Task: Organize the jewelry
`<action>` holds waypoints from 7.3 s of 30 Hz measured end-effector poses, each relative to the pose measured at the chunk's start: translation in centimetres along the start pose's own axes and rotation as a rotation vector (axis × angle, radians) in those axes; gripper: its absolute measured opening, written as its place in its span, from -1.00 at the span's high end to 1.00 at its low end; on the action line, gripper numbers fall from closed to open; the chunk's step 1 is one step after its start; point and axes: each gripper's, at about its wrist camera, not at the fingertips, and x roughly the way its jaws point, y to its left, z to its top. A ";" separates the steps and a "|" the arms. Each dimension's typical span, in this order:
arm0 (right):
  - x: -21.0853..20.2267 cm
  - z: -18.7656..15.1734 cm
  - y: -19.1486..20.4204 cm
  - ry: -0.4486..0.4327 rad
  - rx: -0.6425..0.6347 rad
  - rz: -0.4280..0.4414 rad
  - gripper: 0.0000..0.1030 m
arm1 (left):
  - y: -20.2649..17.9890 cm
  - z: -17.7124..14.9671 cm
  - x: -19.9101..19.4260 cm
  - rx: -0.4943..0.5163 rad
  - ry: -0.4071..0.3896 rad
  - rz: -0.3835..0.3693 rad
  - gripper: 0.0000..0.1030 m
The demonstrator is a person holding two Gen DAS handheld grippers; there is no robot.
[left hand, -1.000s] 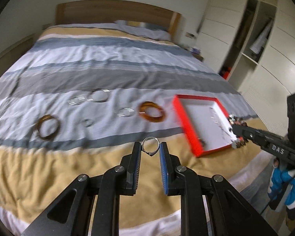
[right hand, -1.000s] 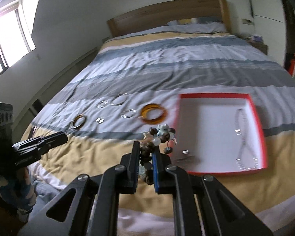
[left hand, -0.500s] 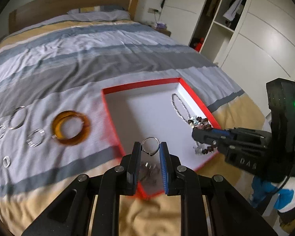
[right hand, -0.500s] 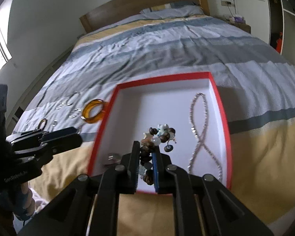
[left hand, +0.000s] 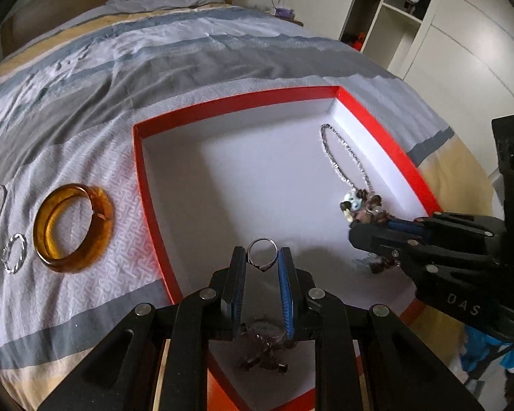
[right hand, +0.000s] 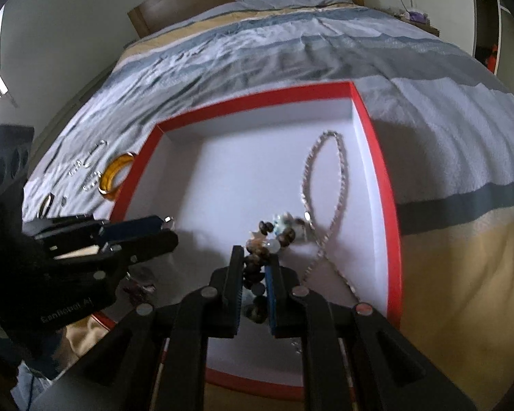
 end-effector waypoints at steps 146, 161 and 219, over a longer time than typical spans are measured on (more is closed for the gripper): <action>9.4 4.6 26.7 -0.114 -0.205 0.105 0.10 | 34.2 -16.3 -19.1 -0.611 -0.207 0.515 -0.34; 13.7 6.0 26.4 -0.041 -0.244 0.072 0.10 | 37.6 -16.8 -16.5 -0.658 -0.163 0.500 -0.34; -12.3 -6.3 7.1 -0.228 -0.016 -0.053 0.25 | 9.6 -10.9 -21.2 -0.264 -0.156 0.293 0.83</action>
